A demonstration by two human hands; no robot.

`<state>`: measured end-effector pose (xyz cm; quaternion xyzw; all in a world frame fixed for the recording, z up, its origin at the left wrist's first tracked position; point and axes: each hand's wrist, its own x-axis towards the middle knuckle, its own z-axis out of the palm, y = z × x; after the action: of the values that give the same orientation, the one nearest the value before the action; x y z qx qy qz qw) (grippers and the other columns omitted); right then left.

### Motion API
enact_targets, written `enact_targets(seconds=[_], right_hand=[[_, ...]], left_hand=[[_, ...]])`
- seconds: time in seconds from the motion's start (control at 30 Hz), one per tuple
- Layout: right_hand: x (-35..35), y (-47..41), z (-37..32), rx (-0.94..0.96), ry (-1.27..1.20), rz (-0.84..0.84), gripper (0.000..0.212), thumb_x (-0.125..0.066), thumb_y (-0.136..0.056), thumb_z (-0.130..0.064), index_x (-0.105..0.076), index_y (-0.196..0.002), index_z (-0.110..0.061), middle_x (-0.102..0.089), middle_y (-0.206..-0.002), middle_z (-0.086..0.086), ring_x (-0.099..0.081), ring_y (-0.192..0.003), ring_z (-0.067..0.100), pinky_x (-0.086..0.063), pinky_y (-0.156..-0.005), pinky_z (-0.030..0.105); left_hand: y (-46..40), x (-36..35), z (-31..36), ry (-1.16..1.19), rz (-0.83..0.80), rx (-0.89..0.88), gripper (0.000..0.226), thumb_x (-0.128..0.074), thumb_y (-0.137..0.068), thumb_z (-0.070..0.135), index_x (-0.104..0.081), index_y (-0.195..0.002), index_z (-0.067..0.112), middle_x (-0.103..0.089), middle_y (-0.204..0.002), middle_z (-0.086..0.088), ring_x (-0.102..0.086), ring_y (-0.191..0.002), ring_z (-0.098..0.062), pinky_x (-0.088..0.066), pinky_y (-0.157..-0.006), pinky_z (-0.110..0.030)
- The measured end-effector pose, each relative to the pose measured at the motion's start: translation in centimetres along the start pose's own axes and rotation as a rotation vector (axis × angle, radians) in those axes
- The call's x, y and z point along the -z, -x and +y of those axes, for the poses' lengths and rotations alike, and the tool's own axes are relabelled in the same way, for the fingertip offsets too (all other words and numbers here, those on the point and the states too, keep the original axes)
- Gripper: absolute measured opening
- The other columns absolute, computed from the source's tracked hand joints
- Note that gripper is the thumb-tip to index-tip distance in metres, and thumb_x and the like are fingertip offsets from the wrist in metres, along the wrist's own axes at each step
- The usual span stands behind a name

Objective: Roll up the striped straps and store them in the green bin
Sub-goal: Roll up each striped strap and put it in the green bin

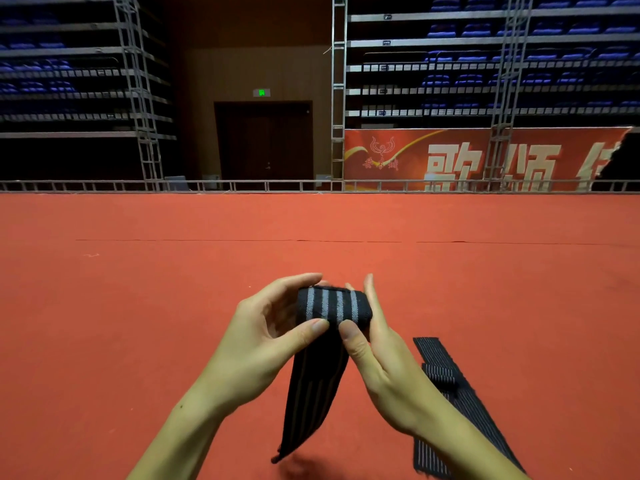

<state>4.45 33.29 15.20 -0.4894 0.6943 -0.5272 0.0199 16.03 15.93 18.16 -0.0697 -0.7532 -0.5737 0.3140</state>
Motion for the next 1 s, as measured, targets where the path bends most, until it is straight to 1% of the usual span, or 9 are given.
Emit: enact_targets(seconds=[0.07, 0.13, 0.2, 0.47, 0.6, 0.7, 0.8, 0.9, 1.0], right_hand=[[0.7, -0.2, -0.1, 0.034, 0.015, 0.028, 0.077, -0.046, -0.107, -0.058, -0.008, -0.170, -0.036, -0.050, -0.151, -0.032, -0.045, -0.141, -0.016, -0.038, -0.114, 0.013], [1.6, -0.4, -0.2, 0.087, 0.011, 0.064, 0.063, -0.059, -0.106, -0.047, -0.036, -0.163, -0.038, -0.065, -0.141, -0.023, -0.060, -0.134, 0.000, -0.051, -0.109, 0.026], [2.2, -0.6, -0.5, 0.110, -0.016, 0.057, 0.050, -0.068, -0.104, -0.035, -0.051, -0.151, -0.036, -0.072, -0.133, -0.010, -0.069, -0.125, 0.015, -0.058, -0.101, 0.041], [2.8, -0.9, -0.1, 0.106, -0.220, 0.041, 0.046, -0.078, -0.096, -0.001, -0.065, -0.133, -0.025, -0.072, -0.125, 0.005, -0.071, -0.116, 0.029, -0.060, -0.089, 0.066], [2.4, -0.8, 0.0, 0.121, -0.205, 0.044, 0.047, -0.073, -0.092, 0.011, -0.066, -0.121, -0.026, -0.070, -0.117, -0.002, -0.068, -0.111, 0.026, -0.062, -0.091, 0.056], [1.7, -0.7, 0.1, 0.136, -0.223, 0.071, 0.048, -0.071, -0.092, 0.015, -0.066, -0.114, -0.026, -0.070, -0.117, -0.002, -0.068, -0.113, 0.023, -0.061, -0.093, 0.043], [1.4, -0.6, 0.2, 0.120, -0.251, 0.052, 0.049, -0.072, -0.094, 0.011, -0.063, -0.123, -0.027, -0.069, -0.126, 0.001, -0.068, -0.120, 0.027, -0.060, -0.095, 0.042], [2.1, -0.5, 0.0, -0.005, -0.318, -0.010, 0.050, -0.077, -0.099, -0.025, -0.056, -0.143, -0.036, -0.071, -0.131, 0.000, -0.073, -0.115, 0.025, -0.061, -0.097, 0.043], [2.2, -1.0, -0.4, -0.115, -0.370, -0.050, 0.035, -0.065, -0.103, -0.046, -0.065, -0.136, -0.034, -0.077, -0.117, 0.009, -0.077, -0.104, 0.025, -0.064, -0.093, 0.046]], left_hand=[[-0.1, 0.2, -0.1, -0.012, 0.005, -0.015, 0.053, -0.078, -0.089, 0.005, -0.064, -0.140, 0.011, -0.074, -0.136, 0.001, -0.070, -0.130, -0.017, -0.054, -0.109, -0.028], [-0.2, 0.4, -0.2, -0.015, 0.014, -0.030, 0.052, -0.078, -0.089, 0.002, -0.063, -0.139, 0.009, -0.074, -0.136, -0.003, -0.070, -0.130, -0.020, -0.054, -0.109, -0.029], [-0.3, 0.6, -0.2, -0.030, 0.005, -0.034, 0.050, -0.078, -0.089, 0.000, -0.063, -0.136, 0.008, -0.074, -0.136, -0.005, -0.070, -0.129, -0.022, -0.055, -0.109, -0.031], [-0.2, 0.9, 0.3, -0.057, -0.054, 0.116, 0.045, -0.080, -0.093, 0.012, -0.066, -0.136, 0.018, -0.077, -0.128, -0.003, -0.077, -0.114, -0.023, -0.063, -0.097, -0.036], [-0.2, 0.6, 0.5, -0.059, -0.098, 0.143, 0.034, -0.073, -0.099, 0.022, -0.069, -0.132, 0.020, -0.081, -0.114, -0.009, -0.079, -0.104, -0.026, -0.064, -0.086, -0.038], [-0.2, 0.5, 0.5, -0.064, -0.091, 0.094, 0.032, -0.074, -0.098, 0.019, -0.071, -0.130, 0.018, -0.081, -0.113, -0.007, -0.078, -0.106, -0.023, -0.061, -0.088, -0.032], [-0.2, 0.6, 0.2, -0.119, -0.076, 0.007, 0.032, -0.075, -0.097, 0.010, -0.072, -0.129, 0.014, -0.079, -0.118, -0.006, -0.076, -0.113, -0.023, -0.061, -0.097, -0.033], [0.0, 0.9, 0.1, -0.171, -0.071, -0.048, 0.033, -0.074, -0.096, 0.002, -0.073, -0.127, 0.013, -0.078, -0.122, -0.004, -0.075, -0.117, -0.021, -0.058, -0.102, -0.031], [0.1, 1.2, -0.1, -0.199, -0.089, -0.080, 0.038, -0.074, -0.094, -0.005, -0.074, -0.126, 0.014, -0.078, -0.124, -0.001, -0.074, -0.120, -0.019, -0.057, -0.103, -0.030]])
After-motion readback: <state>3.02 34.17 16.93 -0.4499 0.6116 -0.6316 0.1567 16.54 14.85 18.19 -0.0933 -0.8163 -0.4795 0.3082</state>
